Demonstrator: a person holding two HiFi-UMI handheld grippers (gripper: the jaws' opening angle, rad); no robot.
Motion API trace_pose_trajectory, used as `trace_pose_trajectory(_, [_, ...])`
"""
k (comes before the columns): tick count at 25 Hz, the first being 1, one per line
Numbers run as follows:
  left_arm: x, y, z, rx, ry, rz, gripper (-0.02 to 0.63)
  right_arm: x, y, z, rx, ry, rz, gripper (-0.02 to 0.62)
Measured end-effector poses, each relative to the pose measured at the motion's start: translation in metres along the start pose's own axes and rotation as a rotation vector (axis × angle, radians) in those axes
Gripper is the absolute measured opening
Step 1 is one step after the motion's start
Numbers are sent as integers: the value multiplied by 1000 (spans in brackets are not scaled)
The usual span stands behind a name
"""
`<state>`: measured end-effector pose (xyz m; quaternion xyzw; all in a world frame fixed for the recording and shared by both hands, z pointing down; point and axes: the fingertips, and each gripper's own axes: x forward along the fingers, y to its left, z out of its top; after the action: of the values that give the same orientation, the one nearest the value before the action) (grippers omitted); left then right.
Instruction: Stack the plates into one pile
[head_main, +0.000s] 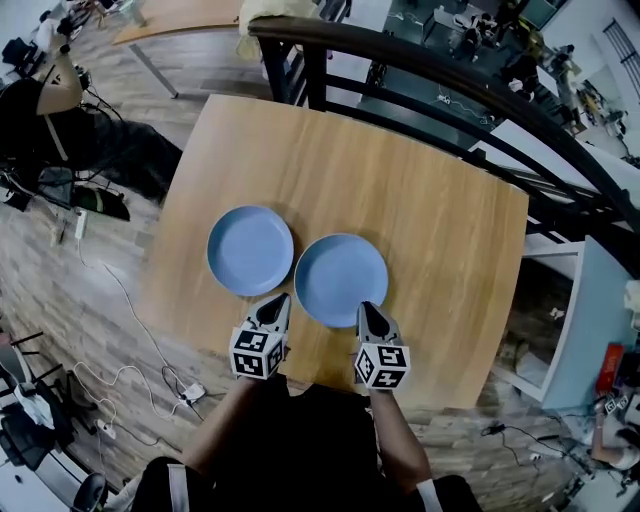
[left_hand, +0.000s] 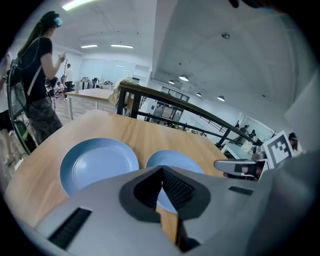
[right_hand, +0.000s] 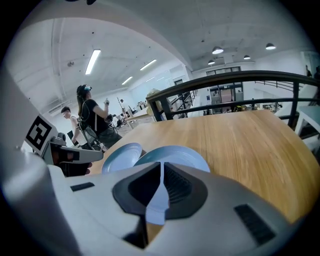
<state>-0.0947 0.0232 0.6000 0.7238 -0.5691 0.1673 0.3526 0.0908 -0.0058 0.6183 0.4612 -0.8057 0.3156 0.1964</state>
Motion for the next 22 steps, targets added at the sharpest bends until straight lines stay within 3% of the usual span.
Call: trace_pose_trajectory(22, [-71,126,21,-3,-25,-83,23,21,158,30,-8,-158,-41,40])
